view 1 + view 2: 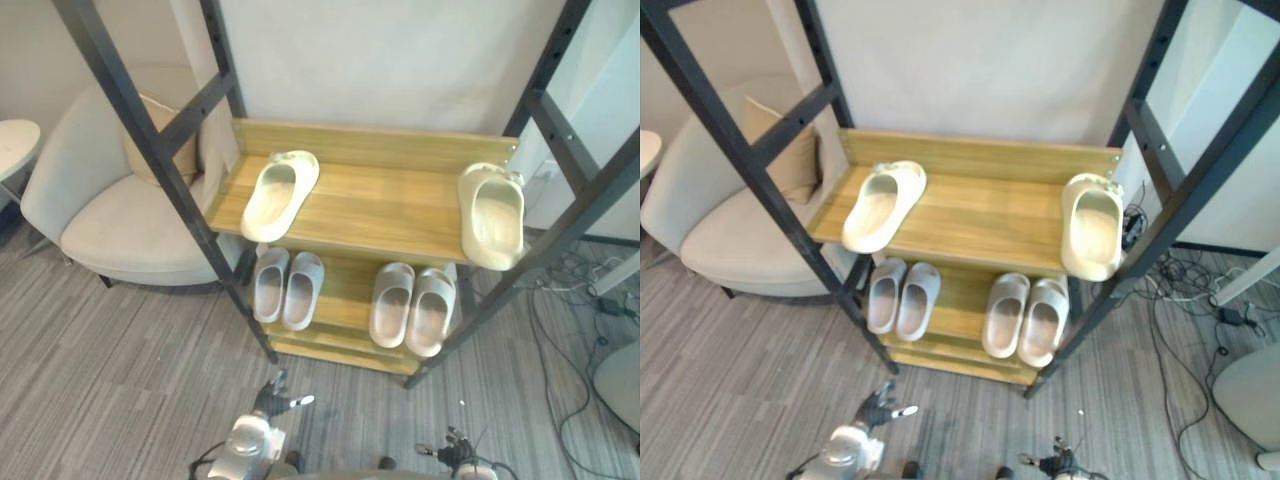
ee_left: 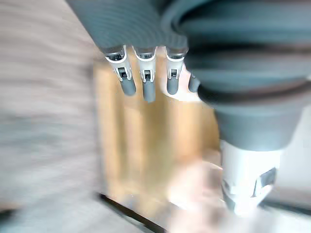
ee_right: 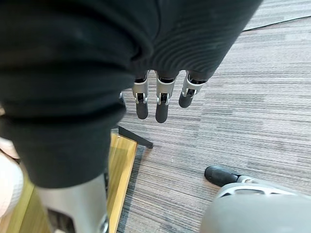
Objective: Organize the slippers on the shoe rack
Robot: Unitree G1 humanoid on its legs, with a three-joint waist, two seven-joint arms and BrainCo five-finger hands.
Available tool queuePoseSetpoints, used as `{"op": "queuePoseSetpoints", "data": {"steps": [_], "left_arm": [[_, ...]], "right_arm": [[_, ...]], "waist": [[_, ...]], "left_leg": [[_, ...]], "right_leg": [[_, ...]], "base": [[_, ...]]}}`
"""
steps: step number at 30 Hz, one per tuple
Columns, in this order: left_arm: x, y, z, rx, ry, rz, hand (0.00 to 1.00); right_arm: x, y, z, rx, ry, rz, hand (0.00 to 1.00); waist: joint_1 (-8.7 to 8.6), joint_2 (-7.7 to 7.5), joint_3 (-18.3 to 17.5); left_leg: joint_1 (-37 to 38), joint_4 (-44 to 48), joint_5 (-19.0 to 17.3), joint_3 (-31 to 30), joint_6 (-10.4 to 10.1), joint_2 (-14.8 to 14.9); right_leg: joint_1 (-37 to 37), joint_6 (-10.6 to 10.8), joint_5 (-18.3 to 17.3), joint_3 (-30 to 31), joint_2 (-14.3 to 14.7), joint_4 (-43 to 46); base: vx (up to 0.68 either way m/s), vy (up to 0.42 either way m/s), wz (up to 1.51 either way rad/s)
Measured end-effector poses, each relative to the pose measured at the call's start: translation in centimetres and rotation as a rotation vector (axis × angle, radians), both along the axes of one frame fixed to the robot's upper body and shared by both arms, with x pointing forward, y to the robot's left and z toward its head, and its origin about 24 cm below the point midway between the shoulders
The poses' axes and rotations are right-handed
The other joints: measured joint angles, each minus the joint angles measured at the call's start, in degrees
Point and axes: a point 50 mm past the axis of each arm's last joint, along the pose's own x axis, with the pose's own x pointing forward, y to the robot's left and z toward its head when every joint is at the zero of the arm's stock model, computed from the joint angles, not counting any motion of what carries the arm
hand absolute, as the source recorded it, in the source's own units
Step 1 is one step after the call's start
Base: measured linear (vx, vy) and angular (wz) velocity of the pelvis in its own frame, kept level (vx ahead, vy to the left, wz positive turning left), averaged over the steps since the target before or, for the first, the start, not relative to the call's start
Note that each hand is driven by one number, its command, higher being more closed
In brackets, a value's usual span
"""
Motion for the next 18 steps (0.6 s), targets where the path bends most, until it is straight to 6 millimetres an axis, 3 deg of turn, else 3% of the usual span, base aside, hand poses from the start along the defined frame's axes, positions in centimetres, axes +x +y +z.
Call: {"op": "queuePoseSetpoints", "data": {"steps": [4,7,14,18], "left_arm": [[0.8,-2.7,3.8,-0.141,-0.15,-0.085,0.0],[1.4,-3.3,6.0,-0.198,-0.237,-0.096,0.0],[3.3,-3.2,11.0,-0.288,-0.436,-0.08,0.0],[4.5,-2.1,14.0,-0.332,-0.563,0.001,0.0]], "right_arm": [[0.2,0.1,0.0,0.0,-0.006,0.007,0.0],[0.3,0.0,0.1,-0.001,-0.007,0.008,0.0],[0.3,0.1,0.1,-0.001,-0.006,0.018,0.0],[0.3,0.1,0.1,-0.005,-0.004,0.033,0.0]], "waist": [[-0.3,0.28,-0.23],[-0.97,0.48,-0.76],[-1.42,0.43,-1.39],[-1.54,0.4,-1.47]], "left_leg": [[0.03,-0.15,0.0,0.04,0.0,0.0],[0.07,-0.42,0.0,0.11,0.0,0.0],[1.03,-0.97,-0.04,1.06,0.03,0.09],[1.4,-0.97,-0.04,1.25,0.03,0.12]], "right_leg": [[0.01,-0.02,0.01,0.05,0.02,-0.17],[0.06,-0.08,0.05,0.1,0.06,-0.35],[0.62,-0.42,0.29,0.66,0.15,-0.8],[0.94,-0.51,0.36,0.78,0.18,-0.87]], "base": [[0.0,0.0,0.0],[0.0,0.0,0.0],[0.0,0.002,-0.06],[-0.02,-0.002,-0.01]]}}
